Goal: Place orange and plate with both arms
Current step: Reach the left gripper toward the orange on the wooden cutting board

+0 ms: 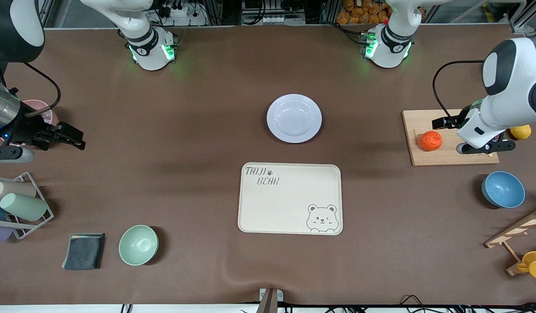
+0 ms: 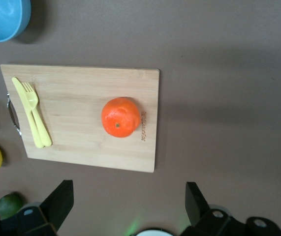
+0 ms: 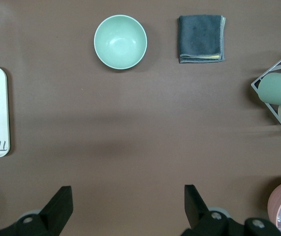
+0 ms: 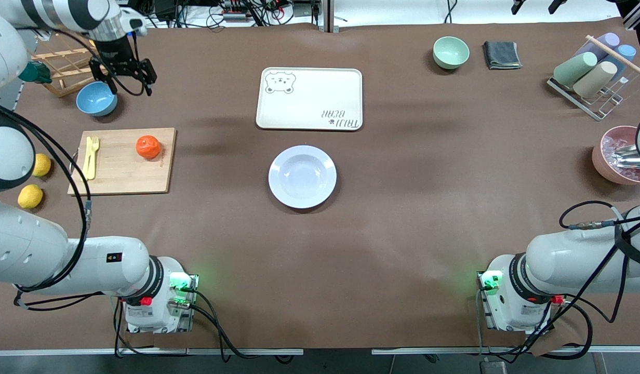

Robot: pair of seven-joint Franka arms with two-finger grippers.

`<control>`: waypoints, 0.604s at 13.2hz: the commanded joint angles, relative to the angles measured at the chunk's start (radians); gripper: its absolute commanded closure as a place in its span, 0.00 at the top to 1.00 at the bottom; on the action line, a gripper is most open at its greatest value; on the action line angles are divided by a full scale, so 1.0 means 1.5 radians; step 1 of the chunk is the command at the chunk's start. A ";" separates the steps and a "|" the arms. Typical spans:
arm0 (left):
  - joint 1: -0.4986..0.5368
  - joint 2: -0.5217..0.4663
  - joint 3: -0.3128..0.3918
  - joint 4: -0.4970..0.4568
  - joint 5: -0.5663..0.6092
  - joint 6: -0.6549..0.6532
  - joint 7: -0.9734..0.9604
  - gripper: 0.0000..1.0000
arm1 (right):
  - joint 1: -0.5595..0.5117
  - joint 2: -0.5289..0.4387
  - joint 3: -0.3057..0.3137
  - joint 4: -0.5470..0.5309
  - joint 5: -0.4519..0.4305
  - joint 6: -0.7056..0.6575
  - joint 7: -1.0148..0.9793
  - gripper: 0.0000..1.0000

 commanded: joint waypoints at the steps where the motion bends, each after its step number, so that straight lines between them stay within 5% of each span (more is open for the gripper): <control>1: 0.019 -0.043 -0.005 -0.105 0.016 0.091 -0.010 1.00 | -0.009 0.012 0.004 0.015 0.009 -0.010 -0.007 1.00; 8: 0.099 -0.045 -0.008 -0.284 0.053 0.342 -0.010 1.00 | -0.013 0.013 0.004 0.015 0.014 -0.027 -0.003 1.00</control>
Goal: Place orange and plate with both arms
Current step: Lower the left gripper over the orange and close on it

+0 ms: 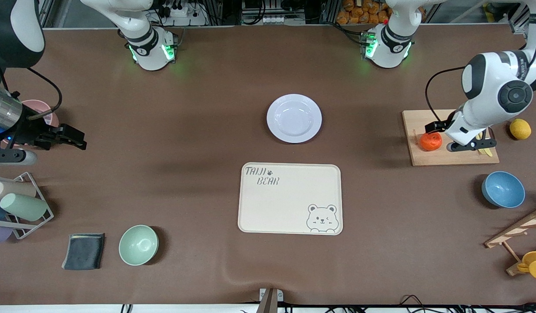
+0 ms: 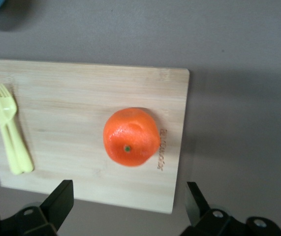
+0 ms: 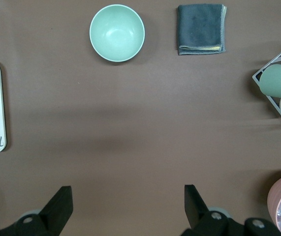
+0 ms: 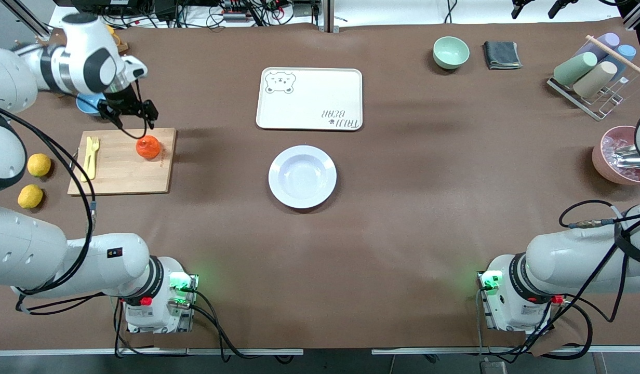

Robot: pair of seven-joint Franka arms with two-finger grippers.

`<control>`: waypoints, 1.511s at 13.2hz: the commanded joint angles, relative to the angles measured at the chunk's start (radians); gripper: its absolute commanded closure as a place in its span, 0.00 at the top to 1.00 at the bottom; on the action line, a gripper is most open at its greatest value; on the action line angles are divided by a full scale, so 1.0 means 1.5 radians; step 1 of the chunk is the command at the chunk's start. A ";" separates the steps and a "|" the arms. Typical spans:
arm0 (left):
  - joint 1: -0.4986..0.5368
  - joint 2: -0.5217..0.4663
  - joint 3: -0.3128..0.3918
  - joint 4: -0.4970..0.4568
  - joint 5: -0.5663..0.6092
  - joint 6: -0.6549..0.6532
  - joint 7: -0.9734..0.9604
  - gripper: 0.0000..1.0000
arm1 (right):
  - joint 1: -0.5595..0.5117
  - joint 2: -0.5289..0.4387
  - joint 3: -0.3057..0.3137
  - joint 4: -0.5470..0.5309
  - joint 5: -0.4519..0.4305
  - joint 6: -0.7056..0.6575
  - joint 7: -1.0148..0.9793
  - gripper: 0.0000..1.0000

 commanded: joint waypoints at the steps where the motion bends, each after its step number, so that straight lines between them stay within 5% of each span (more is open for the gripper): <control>1: 0.038 -0.022 -0.008 -0.050 0.018 0.069 -0.011 1.00 | -0.009 0.006 0.005 0.015 0.014 -0.012 -0.001 1.00; 20: 0.074 0.113 -0.008 -0.090 0.017 0.285 -0.123 1.00 | -0.014 0.007 0.005 0.007 0.053 -0.019 0.004 1.00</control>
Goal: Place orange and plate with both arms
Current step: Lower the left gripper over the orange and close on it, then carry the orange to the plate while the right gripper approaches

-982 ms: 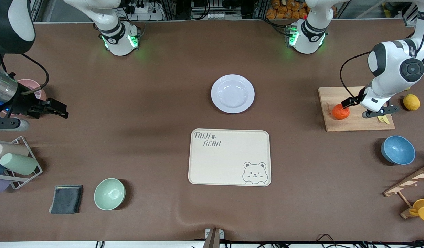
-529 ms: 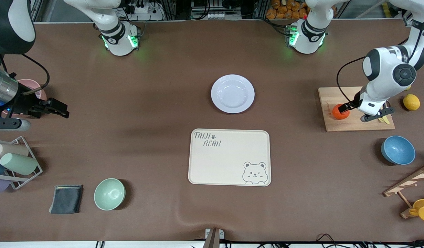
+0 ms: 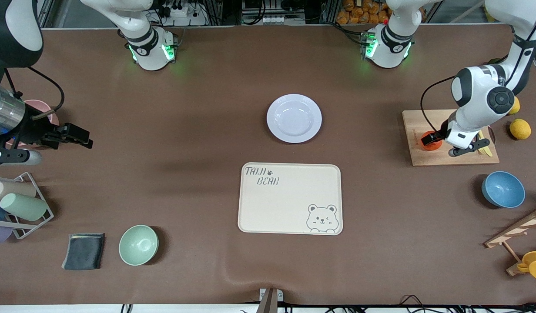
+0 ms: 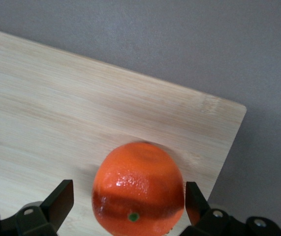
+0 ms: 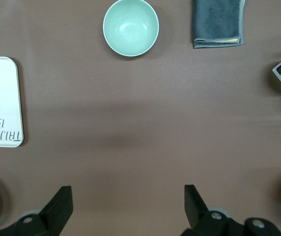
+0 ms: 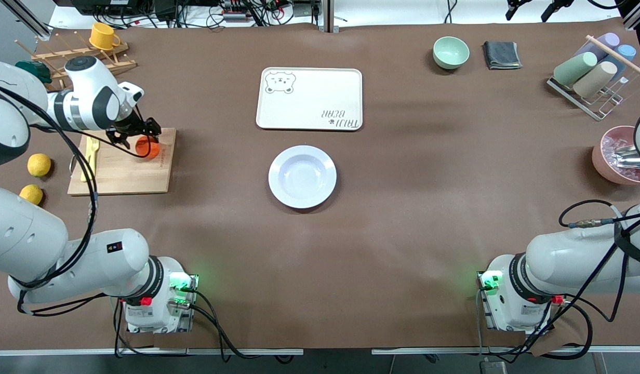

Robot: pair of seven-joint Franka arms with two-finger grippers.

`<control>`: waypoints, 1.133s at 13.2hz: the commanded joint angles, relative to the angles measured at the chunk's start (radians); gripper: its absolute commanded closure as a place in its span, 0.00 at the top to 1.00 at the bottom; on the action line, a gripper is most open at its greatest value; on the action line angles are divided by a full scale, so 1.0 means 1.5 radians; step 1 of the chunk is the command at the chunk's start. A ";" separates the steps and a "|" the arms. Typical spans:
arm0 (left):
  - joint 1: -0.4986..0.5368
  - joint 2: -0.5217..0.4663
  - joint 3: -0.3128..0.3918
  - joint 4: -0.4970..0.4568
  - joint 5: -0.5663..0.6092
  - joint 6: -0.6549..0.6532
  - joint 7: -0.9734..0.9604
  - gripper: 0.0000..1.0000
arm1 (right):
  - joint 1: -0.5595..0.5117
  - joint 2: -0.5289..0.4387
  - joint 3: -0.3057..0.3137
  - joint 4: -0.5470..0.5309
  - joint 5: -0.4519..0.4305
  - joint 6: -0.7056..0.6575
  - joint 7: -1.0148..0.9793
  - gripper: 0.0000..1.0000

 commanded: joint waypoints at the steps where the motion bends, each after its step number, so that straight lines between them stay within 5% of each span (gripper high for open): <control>1: 0.008 0.012 -0.005 -0.019 0.017 0.046 -0.019 1.00 | -0.013 0.004 0.005 0.008 0.012 -0.010 0.003 1.00; 5: 0.008 0.024 -0.004 -0.032 0.017 0.077 -0.018 1.00 | -0.012 0.004 0.005 0.007 0.012 -0.012 0.004 1.00; 7: 0.008 0.026 -0.003 -0.047 0.017 0.114 -0.018 0.45 | -0.012 0.004 0.005 0.006 0.012 -0.015 0.004 1.00; 8: 0.009 0.027 -0.003 -0.050 0.017 0.117 -0.018 0.30 | -0.013 0.004 0.005 0.005 0.012 -0.015 0.004 1.00; 15: 0.007 -0.038 -0.010 -0.046 0.018 0.072 -0.015 0.12 | -0.012 0.004 0.005 0.004 0.012 -0.015 0.004 1.00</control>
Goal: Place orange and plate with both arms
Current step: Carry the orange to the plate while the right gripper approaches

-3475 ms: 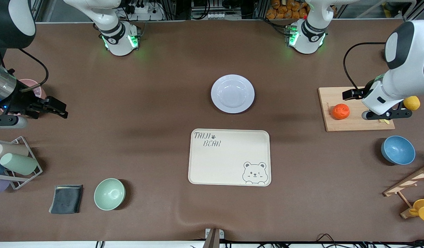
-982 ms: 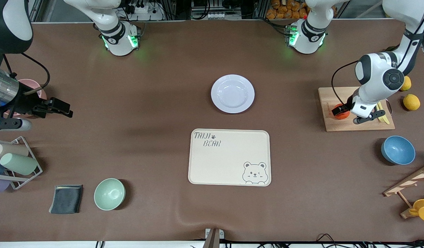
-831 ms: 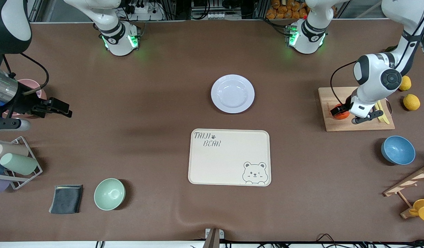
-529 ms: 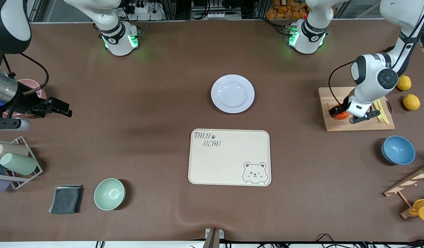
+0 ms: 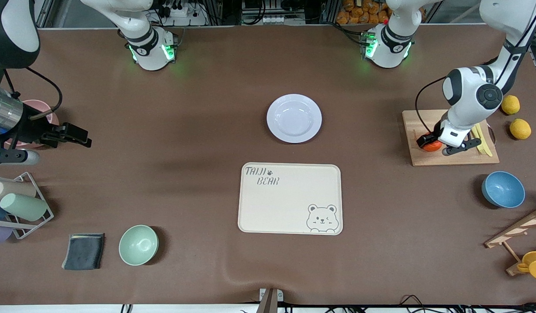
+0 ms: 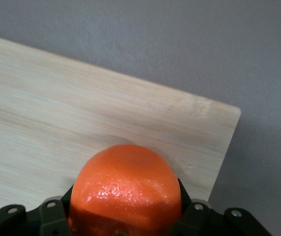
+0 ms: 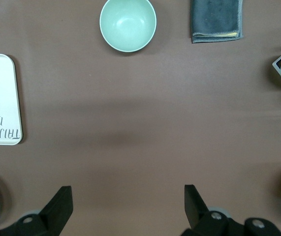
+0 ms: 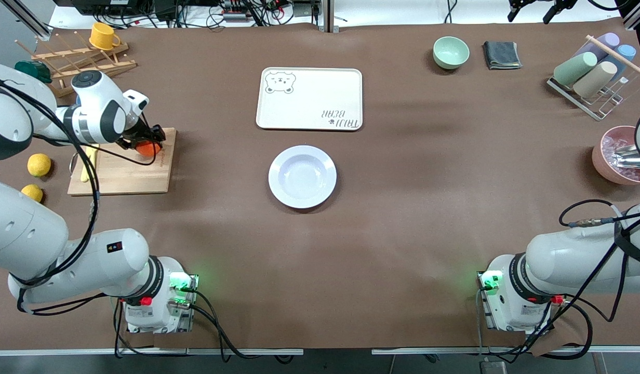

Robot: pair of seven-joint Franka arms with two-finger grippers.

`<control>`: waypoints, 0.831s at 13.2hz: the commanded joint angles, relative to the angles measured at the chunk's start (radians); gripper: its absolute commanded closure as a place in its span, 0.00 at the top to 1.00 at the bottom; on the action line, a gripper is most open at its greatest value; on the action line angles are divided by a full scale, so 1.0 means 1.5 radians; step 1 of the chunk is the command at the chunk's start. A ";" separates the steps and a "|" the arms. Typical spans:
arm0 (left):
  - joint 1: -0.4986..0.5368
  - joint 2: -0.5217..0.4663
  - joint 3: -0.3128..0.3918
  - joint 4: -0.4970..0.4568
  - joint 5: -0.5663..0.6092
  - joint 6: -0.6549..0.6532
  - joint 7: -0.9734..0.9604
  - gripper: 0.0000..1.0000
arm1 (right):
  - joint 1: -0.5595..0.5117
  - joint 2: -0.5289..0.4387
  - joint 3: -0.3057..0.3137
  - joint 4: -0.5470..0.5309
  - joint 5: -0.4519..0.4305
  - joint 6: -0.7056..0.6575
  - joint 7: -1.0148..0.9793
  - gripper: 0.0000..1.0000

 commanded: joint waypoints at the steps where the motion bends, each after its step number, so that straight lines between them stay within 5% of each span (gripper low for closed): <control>1: 0.004 -0.070 -0.016 -0.003 0.018 -0.058 -0.014 0.10 | -0.006 0.003 0.005 0.005 0.010 -0.006 0.004 1.00; 8: 0.003 -0.128 -0.156 0.144 0.018 -0.323 -0.054 0.06 | 0.013 0.004 0.006 -0.012 0.038 0.000 0.019 1.00; 11: 0.003 -0.120 -0.256 0.213 0.009 -0.417 -0.074 0.06 | 0.033 0.005 0.007 -0.026 0.051 0.015 0.060 1.00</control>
